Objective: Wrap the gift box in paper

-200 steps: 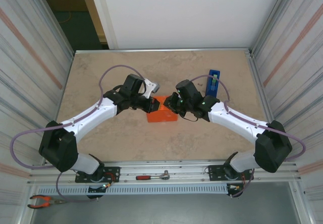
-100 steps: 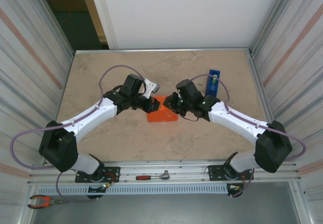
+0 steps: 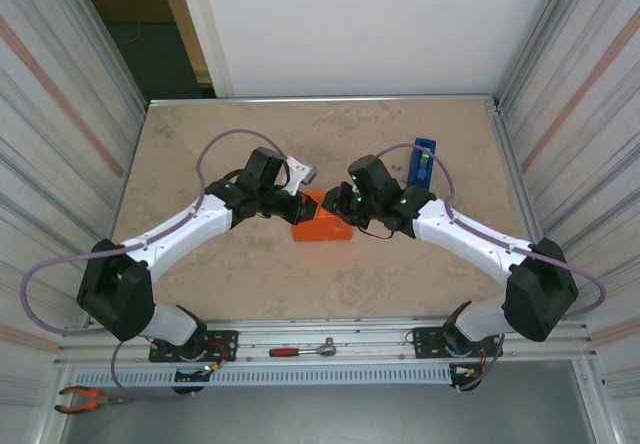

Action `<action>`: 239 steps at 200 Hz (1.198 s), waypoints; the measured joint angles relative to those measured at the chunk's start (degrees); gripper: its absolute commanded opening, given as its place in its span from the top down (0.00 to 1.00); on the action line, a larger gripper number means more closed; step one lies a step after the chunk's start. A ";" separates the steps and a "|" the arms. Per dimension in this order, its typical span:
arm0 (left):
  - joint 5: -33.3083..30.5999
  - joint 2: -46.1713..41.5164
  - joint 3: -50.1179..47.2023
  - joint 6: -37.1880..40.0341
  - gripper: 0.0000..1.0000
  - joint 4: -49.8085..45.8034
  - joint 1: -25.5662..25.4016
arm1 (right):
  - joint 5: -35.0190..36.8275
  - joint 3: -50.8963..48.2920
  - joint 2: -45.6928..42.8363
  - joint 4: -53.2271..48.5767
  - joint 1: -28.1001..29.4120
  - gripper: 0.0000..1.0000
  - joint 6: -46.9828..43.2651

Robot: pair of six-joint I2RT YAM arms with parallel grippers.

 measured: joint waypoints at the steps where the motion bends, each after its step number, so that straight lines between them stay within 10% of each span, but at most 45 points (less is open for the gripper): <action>1: 0.00 0.00 0.00 0.00 1.00 0.02 0.00 | 0.00 0.00 0.00 0.00 0.00 0.70 -0.02; 239: -0.20 0.00 -0.20 0.02 1.00 0.83 0.22 | 0.11 2.43 -0.87 -5.49 0.00 0.52 -4.17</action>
